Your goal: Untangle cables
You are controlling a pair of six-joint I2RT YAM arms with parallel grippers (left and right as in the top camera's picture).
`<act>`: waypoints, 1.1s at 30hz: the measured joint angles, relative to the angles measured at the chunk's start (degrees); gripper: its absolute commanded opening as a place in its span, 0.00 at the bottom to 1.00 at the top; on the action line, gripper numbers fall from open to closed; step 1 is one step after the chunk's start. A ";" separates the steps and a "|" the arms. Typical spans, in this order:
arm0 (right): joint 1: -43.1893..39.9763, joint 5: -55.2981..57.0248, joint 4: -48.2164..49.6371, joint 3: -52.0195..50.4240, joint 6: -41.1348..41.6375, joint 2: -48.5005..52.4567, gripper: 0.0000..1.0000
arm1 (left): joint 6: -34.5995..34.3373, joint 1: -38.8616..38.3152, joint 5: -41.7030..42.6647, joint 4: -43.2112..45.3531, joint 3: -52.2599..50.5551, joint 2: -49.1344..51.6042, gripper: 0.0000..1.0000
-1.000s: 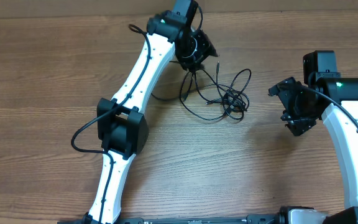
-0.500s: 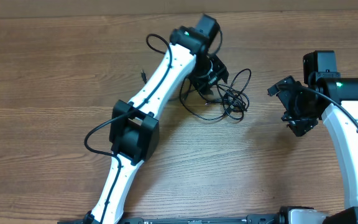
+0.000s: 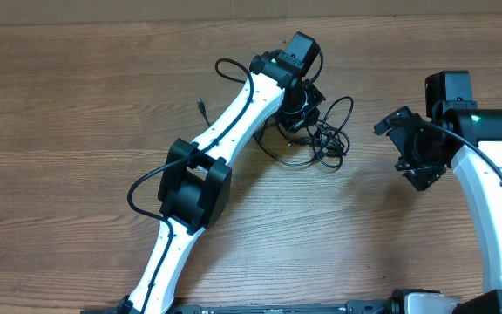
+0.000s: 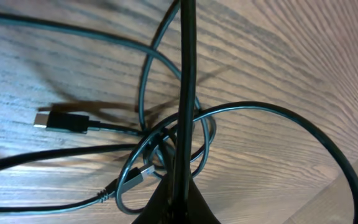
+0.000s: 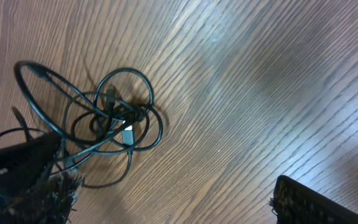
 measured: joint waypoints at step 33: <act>7.54 -17.79 38.34 -10.91 -12.13 12.94 0.17 | 25.18 0.28 3.50 -3.34 6.97 0.00 0.04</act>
